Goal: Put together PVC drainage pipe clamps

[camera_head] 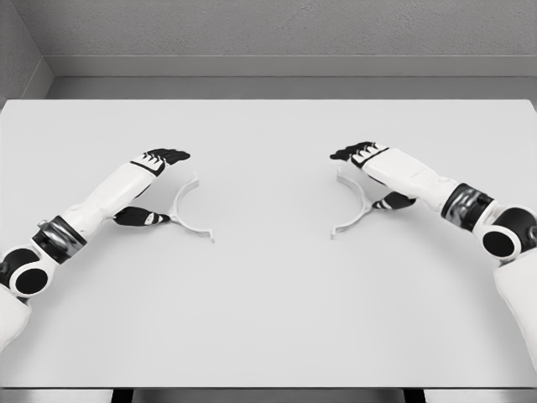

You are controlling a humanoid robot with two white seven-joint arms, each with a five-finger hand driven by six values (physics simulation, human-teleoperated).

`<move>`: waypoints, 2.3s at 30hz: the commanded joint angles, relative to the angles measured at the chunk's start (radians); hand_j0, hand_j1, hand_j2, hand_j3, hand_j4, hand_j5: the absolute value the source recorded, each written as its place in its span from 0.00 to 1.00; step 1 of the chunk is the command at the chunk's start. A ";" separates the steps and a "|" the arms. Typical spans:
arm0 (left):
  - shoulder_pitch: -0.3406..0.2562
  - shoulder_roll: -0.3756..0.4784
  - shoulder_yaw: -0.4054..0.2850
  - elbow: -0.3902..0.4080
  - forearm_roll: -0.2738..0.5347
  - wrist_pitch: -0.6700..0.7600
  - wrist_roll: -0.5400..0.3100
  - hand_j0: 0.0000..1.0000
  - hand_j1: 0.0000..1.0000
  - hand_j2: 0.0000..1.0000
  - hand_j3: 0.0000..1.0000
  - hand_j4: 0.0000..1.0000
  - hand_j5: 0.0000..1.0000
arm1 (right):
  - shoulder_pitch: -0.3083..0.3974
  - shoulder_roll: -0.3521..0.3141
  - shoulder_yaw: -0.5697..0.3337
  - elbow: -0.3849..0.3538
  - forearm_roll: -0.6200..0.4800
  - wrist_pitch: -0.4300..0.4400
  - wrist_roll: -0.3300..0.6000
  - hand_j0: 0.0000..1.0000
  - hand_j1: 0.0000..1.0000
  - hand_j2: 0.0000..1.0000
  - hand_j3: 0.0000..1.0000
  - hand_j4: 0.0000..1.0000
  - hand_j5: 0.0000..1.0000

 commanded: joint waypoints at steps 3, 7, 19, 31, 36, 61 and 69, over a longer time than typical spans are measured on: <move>-0.002 0.001 0.008 0.006 0.008 0.000 0.001 1.00 1.00 1.00 1.00 1.00 1.00 | 0.000 0.001 0.014 -0.002 -0.006 0.011 0.000 1.00 1.00 1.00 1.00 1.00 1.00; -0.003 0.006 0.014 0.012 0.008 0.000 0.001 1.00 1.00 1.00 1.00 1.00 1.00 | -0.002 0.007 0.025 -0.003 -0.006 0.011 0.000 1.00 1.00 1.00 1.00 1.00 1.00; -0.006 -0.032 0.000 0.010 0.006 0.000 0.001 1.00 1.00 1.00 1.00 1.00 1.00 | -0.034 0.022 0.065 0.003 -0.005 0.029 0.000 1.00 1.00 1.00 1.00 1.00 1.00; -0.021 -0.038 0.014 0.033 0.008 0.000 0.001 1.00 1.00 1.00 1.00 1.00 1.00 | -0.041 0.044 0.069 0.003 0.006 0.041 0.000 1.00 1.00 1.00 1.00 1.00 1.00; -0.049 -0.043 0.006 0.069 0.008 0.000 0.001 1.00 1.00 1.00 1.00 1.00 1.00 | -0.055 0.053 0.088 0.023 0.007 0.043 0.000 1.00 1.00 1.00 1.00 1.00 1.00; -0.044 -0.130 0.002 0.061 0.006 0.000 0.001 1.00 1.00 1.00 1.00 1.00 1.00 | -0.126 0.098 0.143 0.083 0.023 0.092 -0.002 1.00 1.00 1.00 1.00 1.00 1.00; -0.041 -0.132 0.003 0.056 0.006 0.000 0.001 1.00 1.00 1.00 1.00 1.00 1.00 | -0.193 0.137 0.144 0.190 0.038 0.092 -0.004 1.00 1.00 1.00 1.00 1.00 1.00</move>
